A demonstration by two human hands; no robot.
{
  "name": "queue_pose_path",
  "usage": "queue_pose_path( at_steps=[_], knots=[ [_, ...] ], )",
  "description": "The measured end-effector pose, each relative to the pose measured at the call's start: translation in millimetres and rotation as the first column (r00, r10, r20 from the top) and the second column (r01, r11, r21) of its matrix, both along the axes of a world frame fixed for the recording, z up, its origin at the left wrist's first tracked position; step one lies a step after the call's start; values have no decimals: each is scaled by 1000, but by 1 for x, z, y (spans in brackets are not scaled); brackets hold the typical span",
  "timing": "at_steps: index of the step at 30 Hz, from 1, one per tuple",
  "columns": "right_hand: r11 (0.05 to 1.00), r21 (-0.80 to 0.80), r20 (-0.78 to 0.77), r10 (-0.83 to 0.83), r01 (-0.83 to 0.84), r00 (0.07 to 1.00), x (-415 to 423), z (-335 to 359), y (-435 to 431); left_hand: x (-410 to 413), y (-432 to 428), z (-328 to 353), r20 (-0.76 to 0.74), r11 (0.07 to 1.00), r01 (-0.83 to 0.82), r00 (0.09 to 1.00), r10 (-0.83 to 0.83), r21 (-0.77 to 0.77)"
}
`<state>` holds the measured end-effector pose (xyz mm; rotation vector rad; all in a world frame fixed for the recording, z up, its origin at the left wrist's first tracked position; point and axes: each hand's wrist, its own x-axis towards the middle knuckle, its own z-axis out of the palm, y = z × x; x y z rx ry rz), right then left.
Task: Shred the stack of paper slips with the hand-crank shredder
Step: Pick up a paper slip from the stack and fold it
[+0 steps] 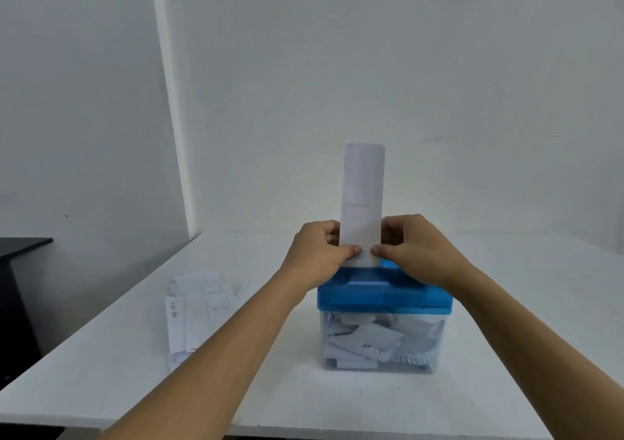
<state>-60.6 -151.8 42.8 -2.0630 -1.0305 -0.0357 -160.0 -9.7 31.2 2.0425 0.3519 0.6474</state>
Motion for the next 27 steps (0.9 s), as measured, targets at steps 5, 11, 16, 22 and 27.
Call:
queue_pose_path(
  at_steps=[5,11,16,22,27],
  knots=[
    [999,-30,58,-10,12,998,1,-8,1,3,-1,-8,-2,998,-3,1000,3,64],
    [1000,-11,94,-16,17,995,4,-7,-6,4,-5,-19,-43,994,29,999,-25,102],
    [978,171,136,-141,117,981,15,-18,-36,4,-4,-23,-13,989,16,1000,-14,149],
    [948,184,20,-267,259,963,24,-62,-84,3,-2,-30,30,999,27,999,-29,43],
    [970,-161,217,-143,180,966,21,-92,-91,5,-1,-33,26,1000,13,1000,-14,23]
  ],
)
